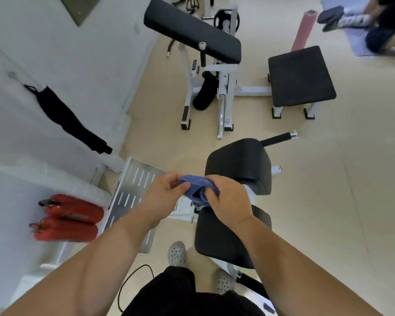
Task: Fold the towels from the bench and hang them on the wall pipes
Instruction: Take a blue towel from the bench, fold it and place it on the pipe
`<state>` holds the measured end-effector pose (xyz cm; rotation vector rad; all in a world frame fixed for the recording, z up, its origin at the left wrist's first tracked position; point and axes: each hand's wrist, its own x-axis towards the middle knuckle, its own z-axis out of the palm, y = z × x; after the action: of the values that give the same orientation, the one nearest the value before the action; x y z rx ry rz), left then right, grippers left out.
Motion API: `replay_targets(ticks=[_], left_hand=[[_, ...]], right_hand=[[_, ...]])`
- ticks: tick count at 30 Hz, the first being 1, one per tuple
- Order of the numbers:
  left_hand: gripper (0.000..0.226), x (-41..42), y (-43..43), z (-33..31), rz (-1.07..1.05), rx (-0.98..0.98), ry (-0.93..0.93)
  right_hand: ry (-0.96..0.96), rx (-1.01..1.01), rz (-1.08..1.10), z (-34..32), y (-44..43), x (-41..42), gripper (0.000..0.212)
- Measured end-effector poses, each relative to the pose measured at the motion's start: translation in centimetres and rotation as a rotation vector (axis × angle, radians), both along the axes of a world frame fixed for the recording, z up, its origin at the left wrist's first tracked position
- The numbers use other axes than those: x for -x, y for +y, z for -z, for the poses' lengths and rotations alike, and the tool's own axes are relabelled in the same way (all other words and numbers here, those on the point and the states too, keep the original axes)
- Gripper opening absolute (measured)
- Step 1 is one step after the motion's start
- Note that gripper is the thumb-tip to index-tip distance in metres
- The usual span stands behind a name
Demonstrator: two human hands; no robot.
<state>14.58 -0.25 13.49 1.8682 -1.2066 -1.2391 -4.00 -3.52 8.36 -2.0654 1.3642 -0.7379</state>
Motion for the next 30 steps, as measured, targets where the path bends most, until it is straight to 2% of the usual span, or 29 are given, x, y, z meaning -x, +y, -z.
replay_targets(ticks=[4,6,12,16,19,22,24,27,30], left_hand=[[0.019,-2.6,4.1,-4.5,-0.287,0.159,0.188],[0.016,-4.8,6.2,-5.9,-0.367,0.204,0.206],[0.016,-11.9,12.7,-7.5,-0.372,0.208,0.058],[0.022,-17.5,17.0,-7.0,-0.397,0.144,-0.032],[0.029,-22.4,20.8,-5.0,-0.458,0.084,-0.066],[0.031,-26.7,24.2,-3.0,-0.583,0.101,-0.002],[0.032,-29.2,25.5,-2.5,-0.656,0.148,0.053],[0.035,-33.2,26.6,-2.5,-0.704,0.194,0.032],[0.032,-38.0,28.0,-2.5,-0.712,0.211,0.0]], right_hand=[[-0.101,-0.026,-0.172,-4.9,0.7,-3.9,0.025],[-0.177,-0.028,-0.228,-6.8,1.3,-6.0,0.02],[-0.221,-0.223,-0.406,-10.9,3.2,-12.5,0.023],[-0.149,-0.292,-0.47,-11.9,4.1,-17.8,0.014],[-0.159,-0.441,-0.456,-11.4,4.8,-22.2,0.005],[0.016,-0.516,-0.535,-10.3,6.1,-26.9,0.018],[0.107,-0.479,-0.58,-9.4,7.3,-30.0,0.015],[0.222,-0.386,-0.606,-8.0,8.7,-34.0,0.023],[0.338,-0.323,-0.624,-7.2,9.7,-37.2,0.016]])
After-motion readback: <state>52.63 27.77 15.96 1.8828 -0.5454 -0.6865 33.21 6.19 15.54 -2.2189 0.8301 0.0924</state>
